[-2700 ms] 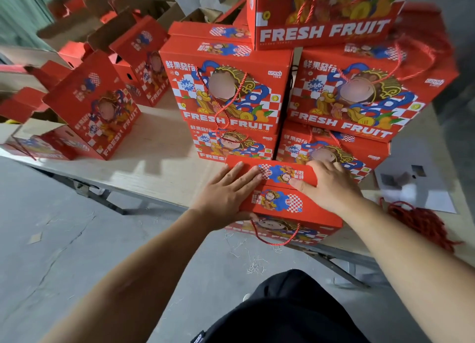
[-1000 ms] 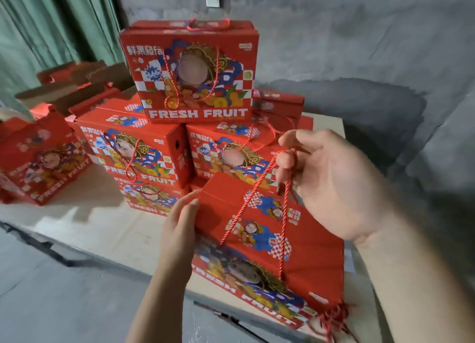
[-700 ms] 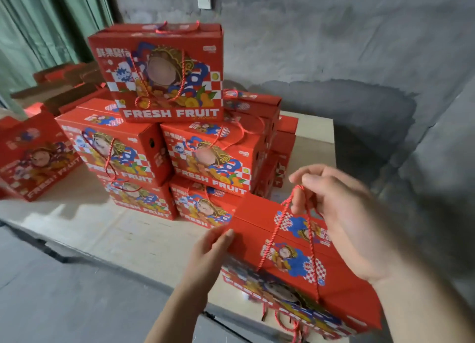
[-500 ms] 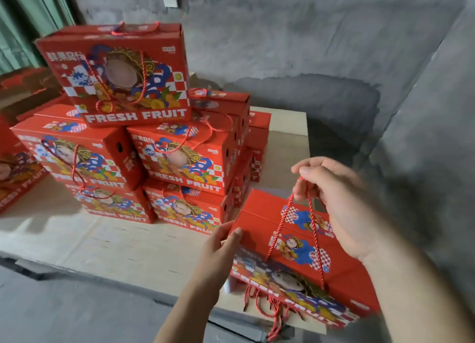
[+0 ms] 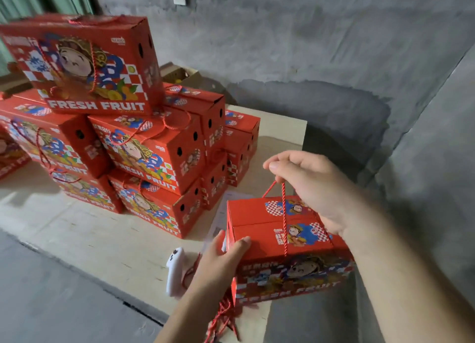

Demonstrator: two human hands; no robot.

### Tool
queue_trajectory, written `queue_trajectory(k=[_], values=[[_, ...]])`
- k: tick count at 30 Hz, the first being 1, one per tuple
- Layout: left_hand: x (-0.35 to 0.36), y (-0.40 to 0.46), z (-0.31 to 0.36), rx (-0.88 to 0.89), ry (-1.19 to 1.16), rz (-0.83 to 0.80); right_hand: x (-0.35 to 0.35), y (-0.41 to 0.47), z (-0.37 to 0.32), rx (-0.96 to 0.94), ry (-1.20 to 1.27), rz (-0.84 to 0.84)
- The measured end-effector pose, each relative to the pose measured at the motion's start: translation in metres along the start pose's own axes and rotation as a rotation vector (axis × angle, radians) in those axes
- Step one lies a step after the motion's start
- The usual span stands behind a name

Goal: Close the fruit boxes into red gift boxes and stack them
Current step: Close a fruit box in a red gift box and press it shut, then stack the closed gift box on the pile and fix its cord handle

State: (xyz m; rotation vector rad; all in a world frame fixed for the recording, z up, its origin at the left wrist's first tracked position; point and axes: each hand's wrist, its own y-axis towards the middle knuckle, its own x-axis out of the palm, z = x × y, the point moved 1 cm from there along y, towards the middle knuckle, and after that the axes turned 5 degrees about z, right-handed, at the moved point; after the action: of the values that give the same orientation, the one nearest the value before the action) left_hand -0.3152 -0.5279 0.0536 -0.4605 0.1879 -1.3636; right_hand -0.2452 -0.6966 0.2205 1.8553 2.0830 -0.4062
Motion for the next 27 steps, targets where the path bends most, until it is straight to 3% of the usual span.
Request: queue_trajectory(k=[4, 7, 9, 18, 21, 27], values=[[0.092, 0.012, -0.014, -0.104, -0.036, -0.041, -0.030, 0.026, 0.017, -0.089, -0.167, -0.014], [0.162, 0.018, -0.034, -0.196, -0.278, -0.037, -0.046, 0.033, 0.027, -0.177, -0.397, -0.057], [0.195, 0.027, -0.037, -0.142, -0.417, -0.059, -0.060, 0.040, 0.031, -0.243, -0.446, -0.062], [0.274, 0.124, 0.045, 0.006, -0.501, 0.188, -0.115, 0.138, 0.023, -0.552, -0.292, -0.136], [0.290, 0.166, 0.085, -0.001, -0.568, 0.142, -0.115, 0.187, 0.020, -0.651, -0.179, -0.177], [0.293, 0.252, 0.158, 0.158, -0.597, 0.098, -0.117, 0.294, 0.005, -0.717, 0.037, -0.188]])
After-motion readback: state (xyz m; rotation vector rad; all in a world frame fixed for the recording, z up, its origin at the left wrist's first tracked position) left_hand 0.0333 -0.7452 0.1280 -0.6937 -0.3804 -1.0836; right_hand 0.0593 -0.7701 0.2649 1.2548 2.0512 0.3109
